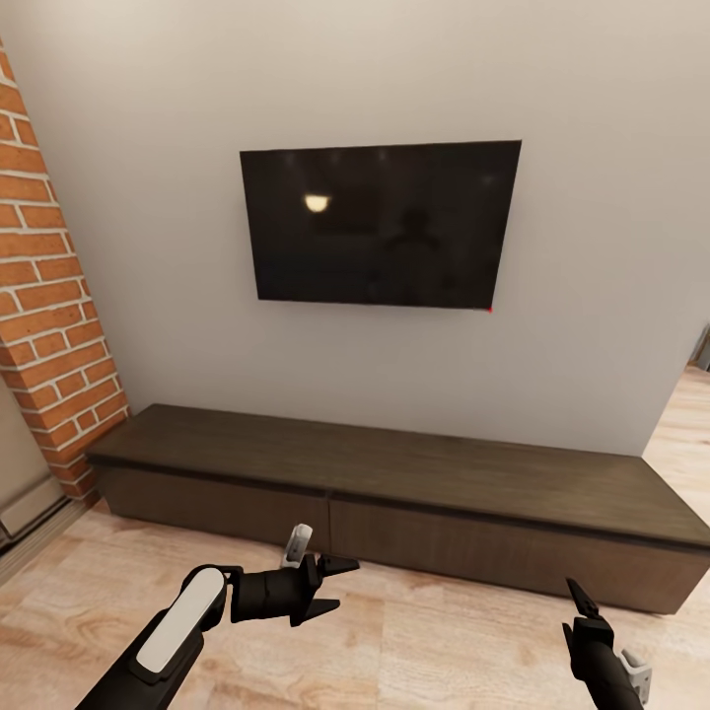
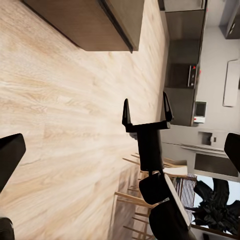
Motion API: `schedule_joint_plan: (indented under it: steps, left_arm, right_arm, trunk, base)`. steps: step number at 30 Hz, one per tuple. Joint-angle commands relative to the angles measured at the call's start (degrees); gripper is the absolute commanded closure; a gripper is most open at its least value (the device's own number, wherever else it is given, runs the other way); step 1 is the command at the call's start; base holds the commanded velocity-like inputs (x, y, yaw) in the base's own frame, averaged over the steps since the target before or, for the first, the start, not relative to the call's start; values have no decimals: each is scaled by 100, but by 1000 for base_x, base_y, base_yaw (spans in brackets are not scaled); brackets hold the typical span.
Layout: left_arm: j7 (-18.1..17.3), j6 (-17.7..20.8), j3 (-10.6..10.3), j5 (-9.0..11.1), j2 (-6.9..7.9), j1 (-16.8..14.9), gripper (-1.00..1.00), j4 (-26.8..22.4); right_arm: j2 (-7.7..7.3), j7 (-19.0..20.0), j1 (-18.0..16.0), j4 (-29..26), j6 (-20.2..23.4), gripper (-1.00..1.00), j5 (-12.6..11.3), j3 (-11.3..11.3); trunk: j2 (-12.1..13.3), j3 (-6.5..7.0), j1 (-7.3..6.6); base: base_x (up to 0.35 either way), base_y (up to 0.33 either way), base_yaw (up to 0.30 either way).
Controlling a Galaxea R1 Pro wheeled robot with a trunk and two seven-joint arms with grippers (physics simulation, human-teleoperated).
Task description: Place each of the two pumpkins and all three candles from the living room inside a cabinet in the living room (use any cabinet), then make sure every cabinet is closed, and position the cauldron so it is next to a table in the living room.
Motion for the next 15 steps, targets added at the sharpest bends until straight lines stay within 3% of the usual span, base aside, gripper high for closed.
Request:
schedule_joint_plan:
  steps: [1, 7, 15]
  left_arm:
    - [-28, 5, -9, -17, 4, -4, -100, 0]
    - [-28, 5, -9, -17, 4, -5, -100, 0]
    - [-28, 5, -15, -17, 4, -4, -100, -29]
  right_arm:
    - [2, 23, -4, 2, 54, -100, -60, -12]
    - [2, 31, -4, 2, 93, -100, -62, -11]
    - [2, 34, -4, 2, 121, -100, -68, -11]
  trunk:
    - [-44, -24, 22]
    - [-285, -146, 154]
    - [-606, -350, 329]
  base:
    - [0, 0, 0]
    - [0, 0, -36]
    - [0, 0, -152]
